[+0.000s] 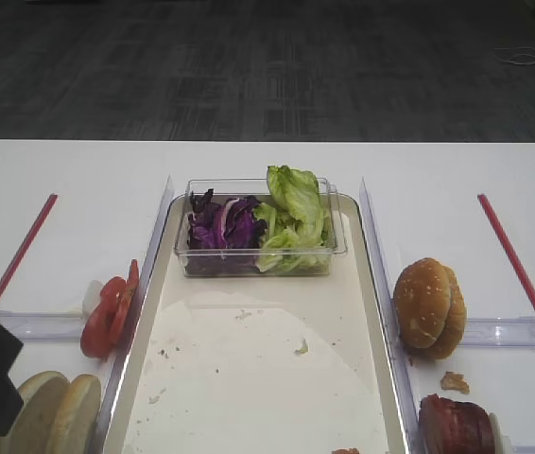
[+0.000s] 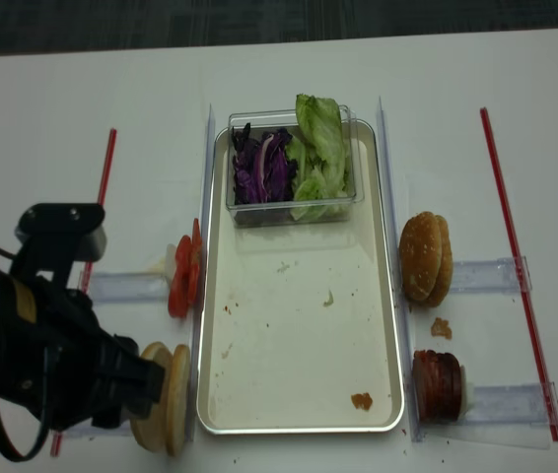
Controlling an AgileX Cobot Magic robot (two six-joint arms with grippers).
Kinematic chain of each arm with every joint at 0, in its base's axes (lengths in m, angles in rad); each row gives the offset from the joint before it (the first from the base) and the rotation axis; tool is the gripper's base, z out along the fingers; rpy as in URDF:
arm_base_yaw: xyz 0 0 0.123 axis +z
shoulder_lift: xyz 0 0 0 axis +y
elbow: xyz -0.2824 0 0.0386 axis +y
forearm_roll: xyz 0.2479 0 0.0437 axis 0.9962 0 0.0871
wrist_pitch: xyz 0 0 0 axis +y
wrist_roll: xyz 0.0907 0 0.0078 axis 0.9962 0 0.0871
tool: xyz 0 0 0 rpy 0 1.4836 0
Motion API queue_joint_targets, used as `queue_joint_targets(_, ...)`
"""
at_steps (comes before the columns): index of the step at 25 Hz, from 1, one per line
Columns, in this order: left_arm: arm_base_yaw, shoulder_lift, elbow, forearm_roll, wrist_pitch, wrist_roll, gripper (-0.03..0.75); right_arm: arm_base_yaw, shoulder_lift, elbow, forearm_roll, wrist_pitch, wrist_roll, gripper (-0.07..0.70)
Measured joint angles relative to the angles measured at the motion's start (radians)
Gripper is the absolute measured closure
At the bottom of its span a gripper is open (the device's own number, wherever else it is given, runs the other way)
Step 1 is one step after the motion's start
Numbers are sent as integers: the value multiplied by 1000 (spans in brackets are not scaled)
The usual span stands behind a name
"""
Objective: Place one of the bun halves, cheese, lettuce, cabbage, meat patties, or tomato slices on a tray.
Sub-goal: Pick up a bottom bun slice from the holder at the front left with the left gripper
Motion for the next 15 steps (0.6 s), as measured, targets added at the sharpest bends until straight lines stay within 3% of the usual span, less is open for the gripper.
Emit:
queue_joint_targets(6,-99,110,0,12,-74,-54,379,0,0,0,-4,0,3,140)
queue_joint_targets(15,-128,209,0,51,-191,-109,380,0,0,0,-6,0,6,140)
